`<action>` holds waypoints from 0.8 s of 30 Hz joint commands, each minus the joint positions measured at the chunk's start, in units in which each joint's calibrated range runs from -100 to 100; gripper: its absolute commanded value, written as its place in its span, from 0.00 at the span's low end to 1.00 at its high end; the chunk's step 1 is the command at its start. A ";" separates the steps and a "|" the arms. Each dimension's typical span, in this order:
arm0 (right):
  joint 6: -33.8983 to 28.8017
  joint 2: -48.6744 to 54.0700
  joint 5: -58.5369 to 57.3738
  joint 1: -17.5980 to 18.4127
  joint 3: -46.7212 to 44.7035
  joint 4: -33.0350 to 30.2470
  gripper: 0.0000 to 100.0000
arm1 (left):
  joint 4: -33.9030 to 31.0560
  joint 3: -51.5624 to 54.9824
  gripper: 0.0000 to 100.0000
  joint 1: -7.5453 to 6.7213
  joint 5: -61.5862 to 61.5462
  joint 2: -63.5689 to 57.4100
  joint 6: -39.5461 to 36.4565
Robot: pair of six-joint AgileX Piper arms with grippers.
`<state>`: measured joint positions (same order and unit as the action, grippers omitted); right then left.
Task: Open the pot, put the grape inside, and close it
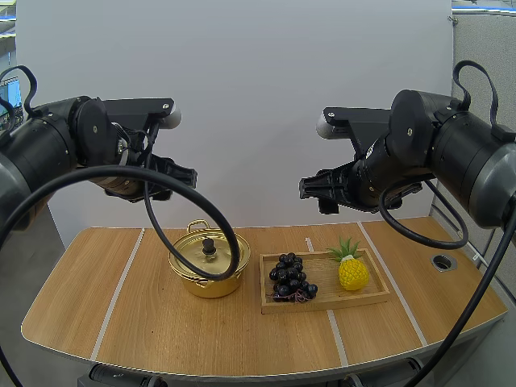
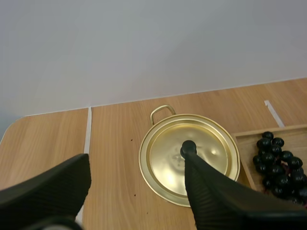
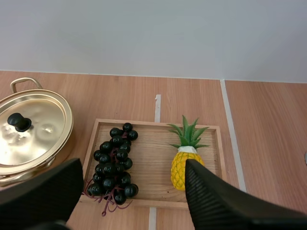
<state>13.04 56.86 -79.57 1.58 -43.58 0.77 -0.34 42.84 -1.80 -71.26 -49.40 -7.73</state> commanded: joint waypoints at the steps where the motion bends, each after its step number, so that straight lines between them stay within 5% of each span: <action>1: 0.36 0.31 -0.28 -0.20 0.40 -0.02 1.00 | -1.04 -0.46 1.00 0.04 -4.73 0.83 5.40; 10: 0.36 0.31 -1.13 -0.20 0.40 -0.02 1.00 | 0.35 -0.46 1.00 0.04 -9.46 8.17 15.43; 17: 0.36 0.31 -1.13 -0.20 0.40 -0.02 1.00 | 10.05 -0.46 1.00 0.04 -8.08 11.18 27.89; 24: 0.36 0.31 -1.67 -0.20 0.40 -0.02 1.00 | 12.95 -4.51 1.00 0.04 -9.52 17.01 30.84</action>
<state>13.04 56.86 -80.89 1.58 -43.58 0.77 10.93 40.51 -1.80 -80.73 -34.03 22.23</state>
